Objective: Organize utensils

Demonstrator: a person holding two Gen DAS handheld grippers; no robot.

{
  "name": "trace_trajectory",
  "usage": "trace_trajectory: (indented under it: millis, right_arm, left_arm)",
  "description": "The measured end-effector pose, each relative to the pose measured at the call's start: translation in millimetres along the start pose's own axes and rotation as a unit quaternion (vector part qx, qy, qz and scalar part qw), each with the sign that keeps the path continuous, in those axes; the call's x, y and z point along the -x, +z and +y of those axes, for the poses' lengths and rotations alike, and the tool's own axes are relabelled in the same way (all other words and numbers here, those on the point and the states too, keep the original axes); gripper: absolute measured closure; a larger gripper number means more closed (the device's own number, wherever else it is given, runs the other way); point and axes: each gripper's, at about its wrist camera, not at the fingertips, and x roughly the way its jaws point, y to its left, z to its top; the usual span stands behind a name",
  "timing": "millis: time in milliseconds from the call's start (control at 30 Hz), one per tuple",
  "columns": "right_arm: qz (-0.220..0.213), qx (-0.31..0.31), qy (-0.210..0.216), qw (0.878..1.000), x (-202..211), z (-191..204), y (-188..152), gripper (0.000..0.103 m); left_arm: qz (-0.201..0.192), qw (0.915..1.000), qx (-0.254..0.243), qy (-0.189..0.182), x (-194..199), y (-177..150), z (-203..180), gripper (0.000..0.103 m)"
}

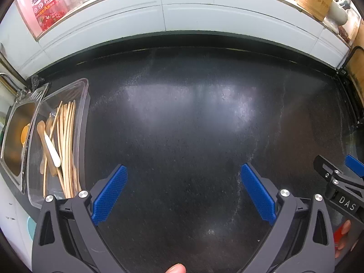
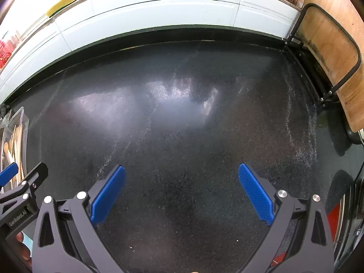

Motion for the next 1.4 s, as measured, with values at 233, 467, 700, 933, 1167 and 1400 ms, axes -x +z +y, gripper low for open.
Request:
trace_trajectory:
  millis: [233, 467, 700, 933, 1167, 1400]
  right_arm:
    - [0.003, -0.003, 0.000, 1.000, -0.5, -1.2, -2.4, 0.007]
    - [0.004, -0.005, 0.001, 1.000, 0.0, -4.5, -3.6, 0.007]
    - [0.002, -0.007, 0.000, 1.000, 2.9, -6.8, -8.0, 0.007]
    - [0.011, -0.004, -0.008, 1.000, 1.2, -4.9, -15.0, 0.007]
    - [0.016, -0.007, -0.016, 1.000, 1.7, -5.3, -21.2, 0.007]
    - [0.010, -0.006, -0.026, 1.000, 8.5, -4.5, -22.6, 0.007]
  left_arm:
    - [-0.004, 1.0000, 0.006, -0.003, 0.4, -1.9, -0.4, 0.006]
    - [-0.003, 1.0000, 0.003, -0.002, 0.3, -4.3, -1.6, 0.006]
    - [-0.007, 0.9999, -0.004, 0.010, 1.3, -7.5, -4.1, 0.006]
    - [0.001, 1.0000, -0.004, 0.008, -2.7, -10.2, -3.6, 0.006]
    - [0.004, 0.9999, -0.008, 0.005, -7.3, -9.2, -7.9, 0.006]
    - [-0.002, 1.0000, 0.008, 0.000, -7.6, -5.8, -3.6, 0.006]
